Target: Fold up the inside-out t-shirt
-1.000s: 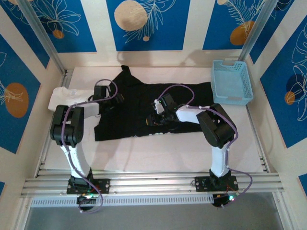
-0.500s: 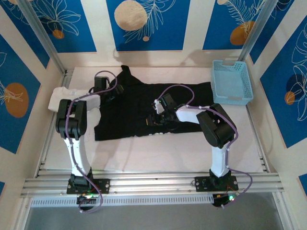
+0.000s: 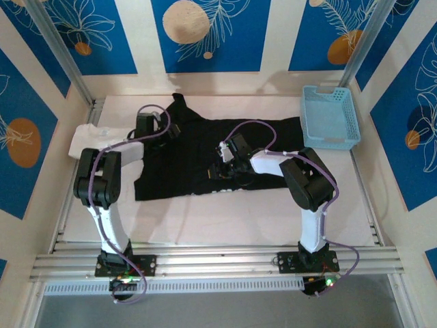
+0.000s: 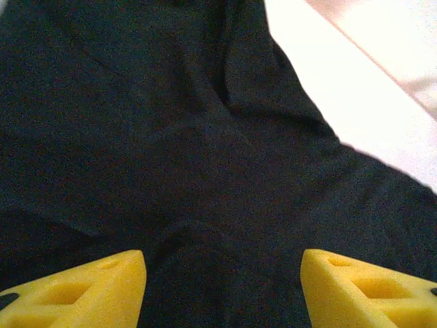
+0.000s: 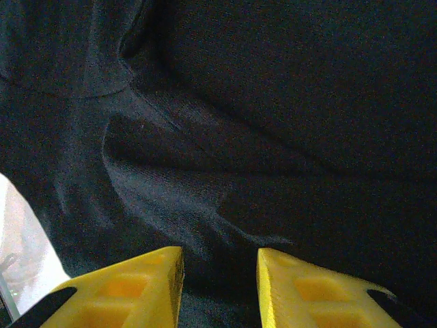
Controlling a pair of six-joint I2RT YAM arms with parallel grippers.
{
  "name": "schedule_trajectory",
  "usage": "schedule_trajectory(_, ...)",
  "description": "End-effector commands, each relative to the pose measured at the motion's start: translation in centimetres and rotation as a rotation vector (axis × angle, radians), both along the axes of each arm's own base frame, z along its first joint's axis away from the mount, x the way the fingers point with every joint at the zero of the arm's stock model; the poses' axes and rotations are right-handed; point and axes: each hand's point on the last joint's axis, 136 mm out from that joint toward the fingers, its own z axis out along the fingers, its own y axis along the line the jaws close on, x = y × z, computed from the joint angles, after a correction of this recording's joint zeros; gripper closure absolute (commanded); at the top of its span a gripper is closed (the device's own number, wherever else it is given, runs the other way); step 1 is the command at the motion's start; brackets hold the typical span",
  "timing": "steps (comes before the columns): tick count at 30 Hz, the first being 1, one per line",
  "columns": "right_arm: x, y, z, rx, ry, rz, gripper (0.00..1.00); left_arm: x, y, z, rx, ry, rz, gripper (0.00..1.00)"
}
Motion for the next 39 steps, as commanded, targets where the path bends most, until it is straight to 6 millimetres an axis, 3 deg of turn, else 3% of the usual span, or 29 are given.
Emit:
schedule_trajectory(1,-0.1,-0.2,-1.0,-0.029,0.032,-0.005,0.66,-1.1,-1.7,-0.7,-0.014,0.009,-0.078,0.39)
schedule_trajectory(8,-0.1,0.1,-1.7,-0.031,0.046,-0.005,0.66,-1.8,-2.5,-2.8,-0.004,0.077,-0.112,0.39)
schedule_trajectory(12,-0.1,0.0,-1.9,-0.038,0.047,-0.005,0.66,-2.1,-0.6,-4.2,0.102,0.141,-0.061,0.39)
schedule_trajectory(17,-0.3,-0.2,-2.3,-0.046,0.053,-0.007,0.66,-1.6,1.5,-4.2,0.150,0.143,-0.008,0.39)
schedule_trajectory(31,-0.5,-0.7,-2.2,-0.056,0.051,-0.016,0.66,4.6,5.4,-1.9,0.166,0.073,0.081,0.39)
schedule_trajectory(36,-0.3,-0.9,-1.7,-0.059,0.035,-0.023,0.66,4.7,6.1,1.1,0.156,0.016,0.101,0.39)
schedule_trajectory(39,-0.2,-0.8,-1.7,-0.060,0.034,-0.022,0.66,3.4,4.9,2.8,0.107,-0.031,0.088,0.39)
